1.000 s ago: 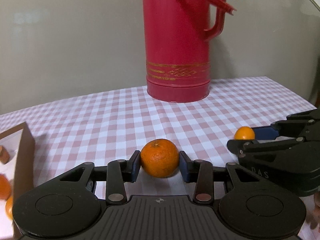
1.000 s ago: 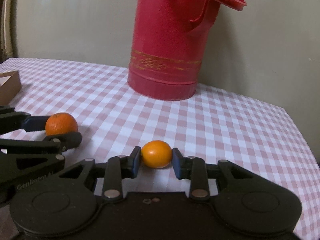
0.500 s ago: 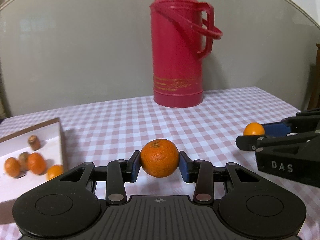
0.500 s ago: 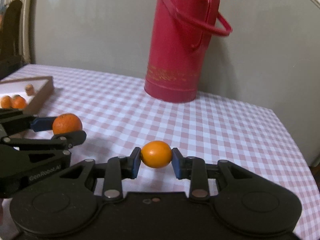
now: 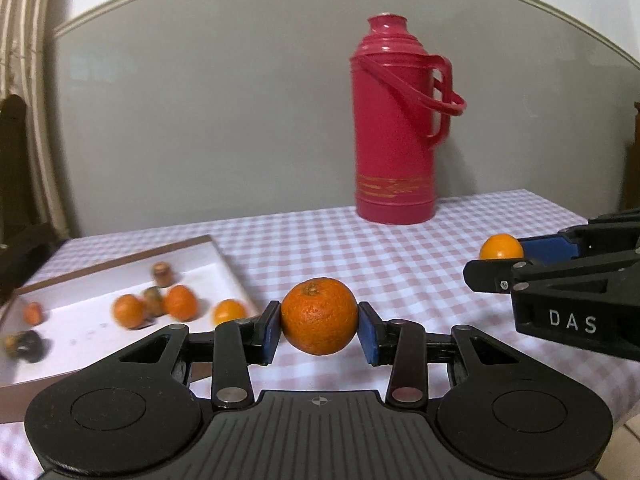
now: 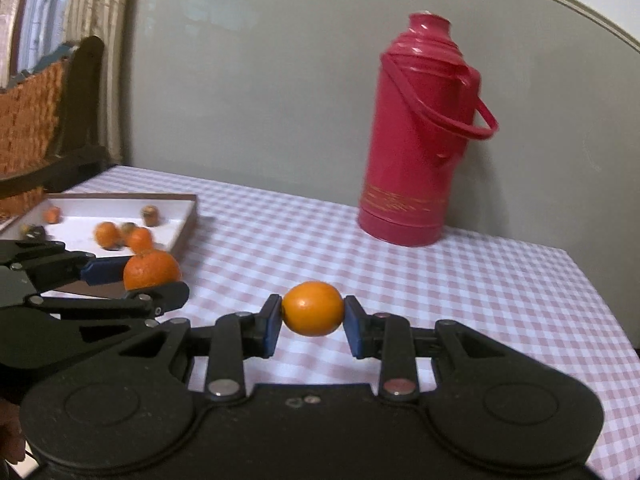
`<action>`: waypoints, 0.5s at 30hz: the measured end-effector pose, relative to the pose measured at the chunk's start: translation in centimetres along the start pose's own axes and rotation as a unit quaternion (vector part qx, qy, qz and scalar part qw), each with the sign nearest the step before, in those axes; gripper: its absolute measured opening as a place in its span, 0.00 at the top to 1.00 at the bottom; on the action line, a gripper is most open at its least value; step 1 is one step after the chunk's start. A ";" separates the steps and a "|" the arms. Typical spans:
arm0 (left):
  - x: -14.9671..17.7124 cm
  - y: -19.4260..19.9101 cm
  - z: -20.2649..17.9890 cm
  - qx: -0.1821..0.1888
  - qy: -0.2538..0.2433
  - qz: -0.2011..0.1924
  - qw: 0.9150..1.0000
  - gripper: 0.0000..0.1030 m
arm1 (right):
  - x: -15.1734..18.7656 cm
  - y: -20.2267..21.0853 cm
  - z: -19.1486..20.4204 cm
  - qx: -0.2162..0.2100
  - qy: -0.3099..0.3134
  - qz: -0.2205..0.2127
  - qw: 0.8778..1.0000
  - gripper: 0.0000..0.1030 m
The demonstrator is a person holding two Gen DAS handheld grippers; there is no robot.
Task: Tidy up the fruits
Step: 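Carry the orange and mandarin over the white box with both tools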
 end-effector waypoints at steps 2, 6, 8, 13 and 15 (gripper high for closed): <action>0.5 0.9 0.9 -0.007 0.001 -0.002 1.000 0.61 | -0.1 0.4 1.2 -0.012 0.005 -0.004 1.000 0.76; 1.1 2.4 2.7 -0.027 0.000 -0.008 1.000 0.61 | -0.1 0.8 3.5 -0.037 0.020 -0.007 0.999 0.76; 1.5 3.2 3.6 -0.037 0.001 -0.012 0.999 0.61 | -0.2 0.8 4.8 -0.049 0.031 -0.010 0.998 0.76; 2.1 4.4 6.1 -0.060 0.012 -0.011 0.998 0.61 | -0.5 0.6 7.6 -0.080 0.047 -0.019 0.995 0.76; 2.4 4.7 7.0 -0.069 0.016 -0.011 0.997 0.61 | -0.5 0.6 8.8 -0.092 0.052 -0.022 0.994 0.77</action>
Point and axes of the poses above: each gripper's, at about its wrist camera, not at the fingertips, and y roughly against the way its jaws point, z to its left, x to its underside, the point moved 1 cm from there along -y, roughly the way its jaws point, and after that the axes turned 6 degrees about -y, right-handed, at the moved point
